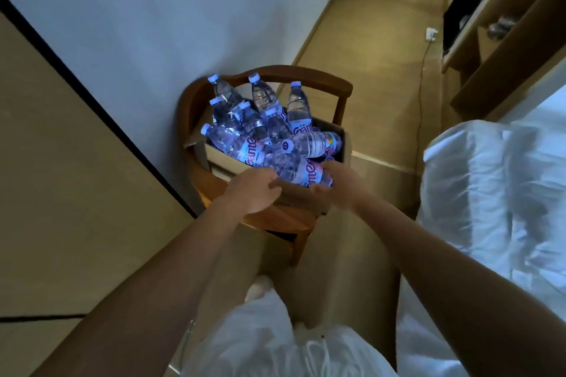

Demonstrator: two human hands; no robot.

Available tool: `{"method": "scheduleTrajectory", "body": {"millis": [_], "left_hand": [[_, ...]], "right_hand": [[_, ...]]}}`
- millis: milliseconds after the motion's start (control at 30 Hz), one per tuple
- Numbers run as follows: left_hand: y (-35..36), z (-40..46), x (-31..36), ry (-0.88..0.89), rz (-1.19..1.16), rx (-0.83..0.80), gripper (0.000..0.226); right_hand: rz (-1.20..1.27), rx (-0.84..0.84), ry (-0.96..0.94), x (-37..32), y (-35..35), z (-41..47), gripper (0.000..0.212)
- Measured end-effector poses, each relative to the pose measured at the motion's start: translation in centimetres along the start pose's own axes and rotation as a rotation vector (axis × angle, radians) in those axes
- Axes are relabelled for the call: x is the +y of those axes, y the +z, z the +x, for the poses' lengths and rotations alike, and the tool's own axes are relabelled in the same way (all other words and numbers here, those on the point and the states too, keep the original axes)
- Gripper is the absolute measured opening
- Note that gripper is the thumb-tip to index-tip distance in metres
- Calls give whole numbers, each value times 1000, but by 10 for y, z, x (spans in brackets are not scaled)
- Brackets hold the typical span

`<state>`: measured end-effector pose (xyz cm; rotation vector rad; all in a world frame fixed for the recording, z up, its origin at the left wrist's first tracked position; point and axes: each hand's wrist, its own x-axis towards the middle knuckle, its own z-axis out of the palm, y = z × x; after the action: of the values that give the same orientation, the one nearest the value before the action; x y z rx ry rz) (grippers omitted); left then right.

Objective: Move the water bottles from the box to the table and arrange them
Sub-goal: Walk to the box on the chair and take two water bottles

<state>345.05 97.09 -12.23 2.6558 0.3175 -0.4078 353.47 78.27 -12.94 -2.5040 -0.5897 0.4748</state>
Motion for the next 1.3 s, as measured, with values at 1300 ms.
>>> {"method": "scheduleTrajectory", "body": {"millis": [1300], "left_hand": [[37, 102, 26, -999, -659, 410, 67]], "right_hand": [[-313, -617, -710, 62, -15, 239, 80]]}}
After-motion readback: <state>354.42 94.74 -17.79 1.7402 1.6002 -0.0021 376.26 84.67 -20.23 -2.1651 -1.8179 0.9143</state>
